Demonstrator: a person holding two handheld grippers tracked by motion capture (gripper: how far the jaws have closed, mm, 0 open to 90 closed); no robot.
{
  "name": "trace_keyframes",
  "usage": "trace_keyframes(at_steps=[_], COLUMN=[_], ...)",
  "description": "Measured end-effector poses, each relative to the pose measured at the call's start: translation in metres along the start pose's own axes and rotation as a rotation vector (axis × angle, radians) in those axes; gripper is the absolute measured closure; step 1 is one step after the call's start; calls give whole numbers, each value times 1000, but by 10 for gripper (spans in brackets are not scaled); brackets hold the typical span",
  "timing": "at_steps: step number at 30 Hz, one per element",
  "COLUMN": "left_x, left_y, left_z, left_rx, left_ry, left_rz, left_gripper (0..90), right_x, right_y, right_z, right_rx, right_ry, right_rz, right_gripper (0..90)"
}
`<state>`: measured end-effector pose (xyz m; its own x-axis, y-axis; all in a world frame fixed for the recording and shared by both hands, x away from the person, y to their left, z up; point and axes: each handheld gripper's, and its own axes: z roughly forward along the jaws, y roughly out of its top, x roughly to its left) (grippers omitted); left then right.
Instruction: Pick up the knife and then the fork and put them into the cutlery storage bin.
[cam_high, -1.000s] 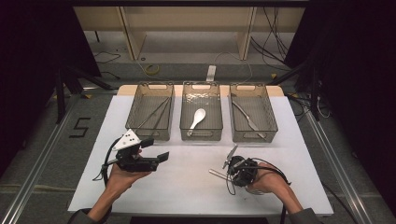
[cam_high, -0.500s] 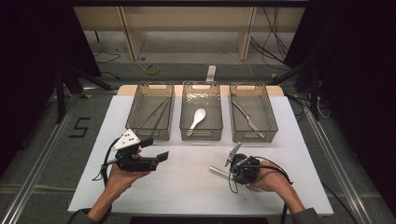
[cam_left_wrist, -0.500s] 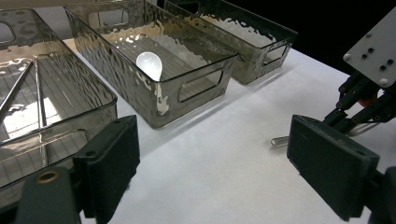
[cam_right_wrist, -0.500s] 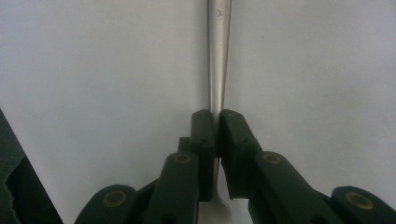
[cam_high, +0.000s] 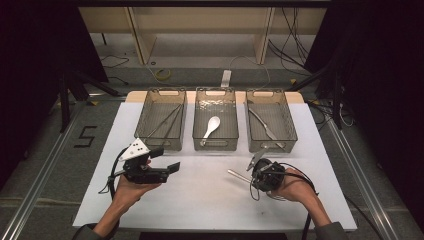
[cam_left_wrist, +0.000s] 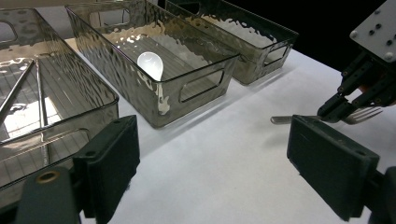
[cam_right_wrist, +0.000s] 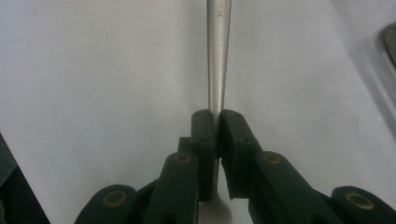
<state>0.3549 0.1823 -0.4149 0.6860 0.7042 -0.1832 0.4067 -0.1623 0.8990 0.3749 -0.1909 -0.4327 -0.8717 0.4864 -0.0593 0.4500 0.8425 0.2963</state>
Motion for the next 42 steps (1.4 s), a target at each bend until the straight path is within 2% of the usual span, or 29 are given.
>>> trace_keyframes(at_steps=[9,14,23,32,42], left_x=[0,0,0,0,0], left_y=[0,0,1,1,1], left_z=[-1,-1,-1,-1,-1], left_rx=[-11,-14,-17,-18,-21], left_ry=[-15,-21,-25,-26,-25], left_rz=[-2,-5,-1,1,-5], left_gripper=[163,162,162,161,161], right_x=[-13,-21,-35,-43,-60], right_y=[-6,-7,-6,-5,-4], right_z=[-12,-19,-30,-35,-52], right_rx=[-39,-65,-118,-142,-188], right_ry=[-35,-49,-76,-96,-121], right_rz=[20,48,72,86,120], right_gripper=[845,845,845,845,845])
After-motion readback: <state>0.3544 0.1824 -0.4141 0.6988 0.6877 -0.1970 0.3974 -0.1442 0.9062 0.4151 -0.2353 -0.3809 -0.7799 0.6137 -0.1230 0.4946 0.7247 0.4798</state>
